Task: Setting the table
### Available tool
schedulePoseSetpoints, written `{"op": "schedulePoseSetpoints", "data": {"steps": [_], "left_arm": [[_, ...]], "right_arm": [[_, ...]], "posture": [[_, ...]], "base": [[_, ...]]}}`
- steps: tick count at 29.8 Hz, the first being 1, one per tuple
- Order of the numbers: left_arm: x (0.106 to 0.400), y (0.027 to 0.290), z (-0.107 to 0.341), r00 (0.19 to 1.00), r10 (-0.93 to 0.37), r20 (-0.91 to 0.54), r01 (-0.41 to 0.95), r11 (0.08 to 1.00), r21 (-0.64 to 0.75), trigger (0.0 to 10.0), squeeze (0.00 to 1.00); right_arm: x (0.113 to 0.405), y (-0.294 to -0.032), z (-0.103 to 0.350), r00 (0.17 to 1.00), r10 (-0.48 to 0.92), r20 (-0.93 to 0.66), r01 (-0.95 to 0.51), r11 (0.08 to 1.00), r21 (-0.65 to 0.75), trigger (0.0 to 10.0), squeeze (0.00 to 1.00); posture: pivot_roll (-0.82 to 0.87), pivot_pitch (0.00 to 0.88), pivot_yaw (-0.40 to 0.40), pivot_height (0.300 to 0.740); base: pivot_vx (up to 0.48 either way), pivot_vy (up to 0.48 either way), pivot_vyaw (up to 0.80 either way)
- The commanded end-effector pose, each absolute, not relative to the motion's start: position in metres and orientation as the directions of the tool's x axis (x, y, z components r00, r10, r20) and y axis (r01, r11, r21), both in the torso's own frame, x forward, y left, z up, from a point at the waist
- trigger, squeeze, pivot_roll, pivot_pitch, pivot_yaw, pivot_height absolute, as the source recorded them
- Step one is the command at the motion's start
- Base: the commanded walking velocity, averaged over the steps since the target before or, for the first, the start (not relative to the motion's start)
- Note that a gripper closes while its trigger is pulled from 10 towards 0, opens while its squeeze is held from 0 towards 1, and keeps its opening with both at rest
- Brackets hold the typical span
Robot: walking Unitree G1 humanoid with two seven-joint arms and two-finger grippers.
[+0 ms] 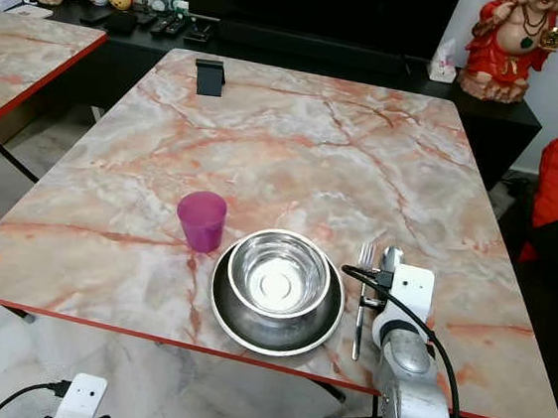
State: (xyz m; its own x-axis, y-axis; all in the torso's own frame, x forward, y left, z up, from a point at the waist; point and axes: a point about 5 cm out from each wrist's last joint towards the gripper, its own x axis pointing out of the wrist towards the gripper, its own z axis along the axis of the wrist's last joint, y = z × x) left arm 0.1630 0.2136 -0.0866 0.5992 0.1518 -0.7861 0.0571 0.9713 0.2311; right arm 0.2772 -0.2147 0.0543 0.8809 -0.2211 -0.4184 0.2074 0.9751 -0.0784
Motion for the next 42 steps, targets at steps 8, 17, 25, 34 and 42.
{"op": "schedulePoseSetpoints", "data": {"steps": [8, 17, 25, 34, 42], "left_arm": [[0.154, 0.222, -0.089, 0.578, 0.157, -0.801, 0.047, 0.973, 0.225, 10.0, 0.00], [0.155, 0.221, -0.089, 0.579, 0.163, -0.799, 0.031, 0.975, 0.221, 10.0, 0.00], [0.151, 0.230, -0.088, 0.575, 0.177, -0.798, 0.015, 0.974, 0.227, 10.0, 0.00], [0.152, 0.229, -0.088, 0.572, 0.183, -0.800, 0.000, 0.975, 0.224, 10.0, 0.00], [0.155, 0.234, -0.086, 0.562, 0.187, -0.806, 0.017, 0.971, 0.238, 10.0, 0.00]], "right_arm": [[0.286, -0.215, 0.071, 0.933, -0.235, -0.273, 0.222, 0.972, -0.078, 10.0, 0.00], [0.288, -0.218, 0.089, 0.960, -0.273, -0.063, 0.268, 0.961, -0.069, 10.0, 0.00], [0.297, -0.214, 0.105, 0.965, -0.255, 0.063, 0.258, 0.966, -0.037, 10.0, 0.00], [0.307, -0.207, 0.107, 0.968, -0.234, 0.090, 0.237, 0.971, -0.028, 10.0, 0.00], [0.319, -0.196, 0.107, 0.958, -0.264, 0.115, 0.263, 0.965, 0.020, 10.0, 0.00]], "posture": [[-0.01, 0.000, -0.043, 0.740], [-0.01, 0.000, -0.039, 0.740], [0.00, 0.000, -0.030, 0.740], [0.01, 0.000, -0.038, 0.740], [-0.11, 0.000, 0.079, 0.740]], "base": [[0.000, 0.000, 0.00], [0.000, 0.000, 0.00], [0.000, 0.000, 0.00], [0.000, 0.000, 0.00], [0.000, 0.000, 0.00]]}}
